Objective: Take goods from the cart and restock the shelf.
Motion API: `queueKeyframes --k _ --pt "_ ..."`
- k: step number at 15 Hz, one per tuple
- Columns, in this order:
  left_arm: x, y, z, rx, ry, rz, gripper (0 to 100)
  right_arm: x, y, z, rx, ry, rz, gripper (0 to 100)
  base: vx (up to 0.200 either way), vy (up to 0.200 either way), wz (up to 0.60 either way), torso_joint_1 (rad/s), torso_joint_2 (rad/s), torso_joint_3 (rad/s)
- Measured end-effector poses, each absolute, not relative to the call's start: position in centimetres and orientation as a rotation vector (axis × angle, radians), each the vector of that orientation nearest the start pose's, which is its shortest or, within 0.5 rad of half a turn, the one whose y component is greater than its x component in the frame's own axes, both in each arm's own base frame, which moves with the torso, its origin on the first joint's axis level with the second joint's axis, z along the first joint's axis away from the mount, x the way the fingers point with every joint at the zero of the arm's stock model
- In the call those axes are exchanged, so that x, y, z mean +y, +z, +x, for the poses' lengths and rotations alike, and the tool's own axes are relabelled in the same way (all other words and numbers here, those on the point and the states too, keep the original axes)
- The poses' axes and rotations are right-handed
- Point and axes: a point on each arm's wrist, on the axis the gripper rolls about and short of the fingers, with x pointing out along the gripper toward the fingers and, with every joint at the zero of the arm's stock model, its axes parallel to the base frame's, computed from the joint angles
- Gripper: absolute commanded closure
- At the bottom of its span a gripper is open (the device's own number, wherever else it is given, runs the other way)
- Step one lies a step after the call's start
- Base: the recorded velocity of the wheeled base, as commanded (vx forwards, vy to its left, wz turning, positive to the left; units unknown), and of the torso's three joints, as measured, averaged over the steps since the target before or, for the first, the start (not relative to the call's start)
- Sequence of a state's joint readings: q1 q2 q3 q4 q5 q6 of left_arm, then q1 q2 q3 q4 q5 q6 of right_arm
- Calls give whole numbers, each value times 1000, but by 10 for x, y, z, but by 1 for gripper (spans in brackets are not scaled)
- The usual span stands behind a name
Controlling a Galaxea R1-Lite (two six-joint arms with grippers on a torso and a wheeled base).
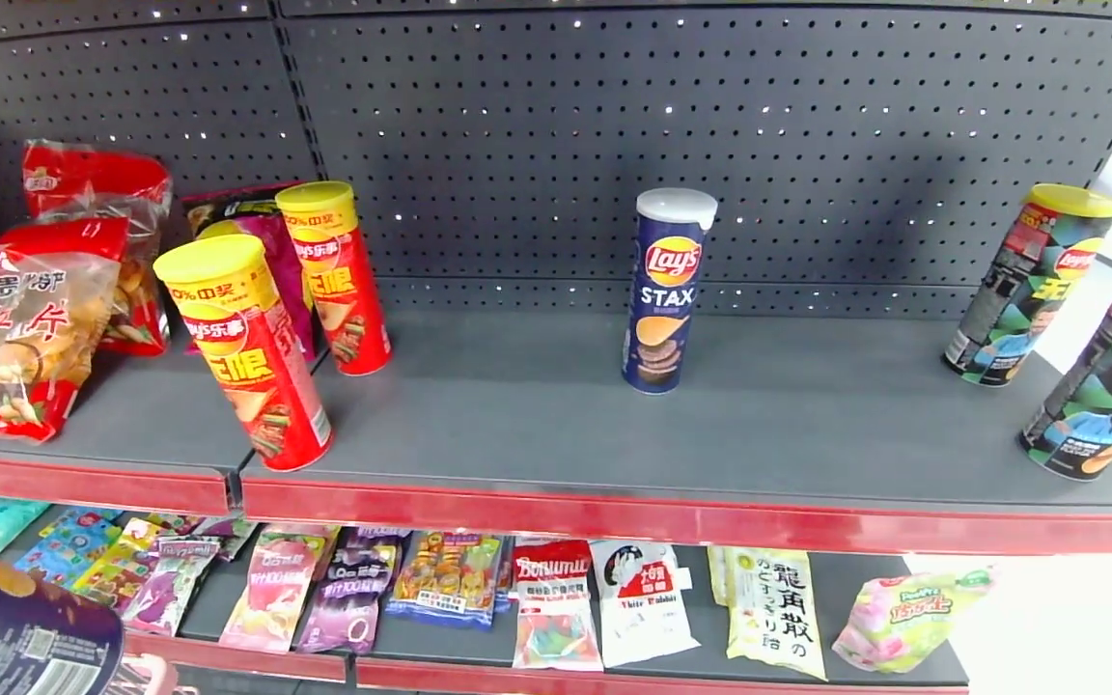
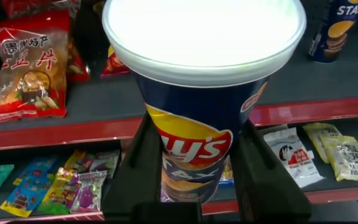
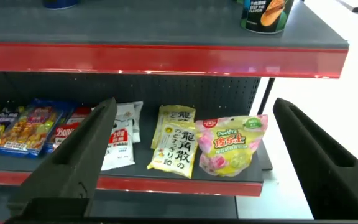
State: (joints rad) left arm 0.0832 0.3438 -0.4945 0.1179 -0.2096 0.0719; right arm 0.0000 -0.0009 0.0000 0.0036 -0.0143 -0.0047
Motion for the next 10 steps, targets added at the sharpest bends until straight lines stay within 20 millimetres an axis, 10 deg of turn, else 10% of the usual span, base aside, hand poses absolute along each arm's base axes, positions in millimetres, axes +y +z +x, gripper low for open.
queueKeyframes --k 5,10 --pt "-9 192 -37 -20 -191 66 100 1 85 -25 -29 64 -30 0 0 0 0 0 0 0" --pt "-10 192 -35 -14 -276 51 100 3 173 -8 -24 187 -79 0 0 0 0 0 0 0"
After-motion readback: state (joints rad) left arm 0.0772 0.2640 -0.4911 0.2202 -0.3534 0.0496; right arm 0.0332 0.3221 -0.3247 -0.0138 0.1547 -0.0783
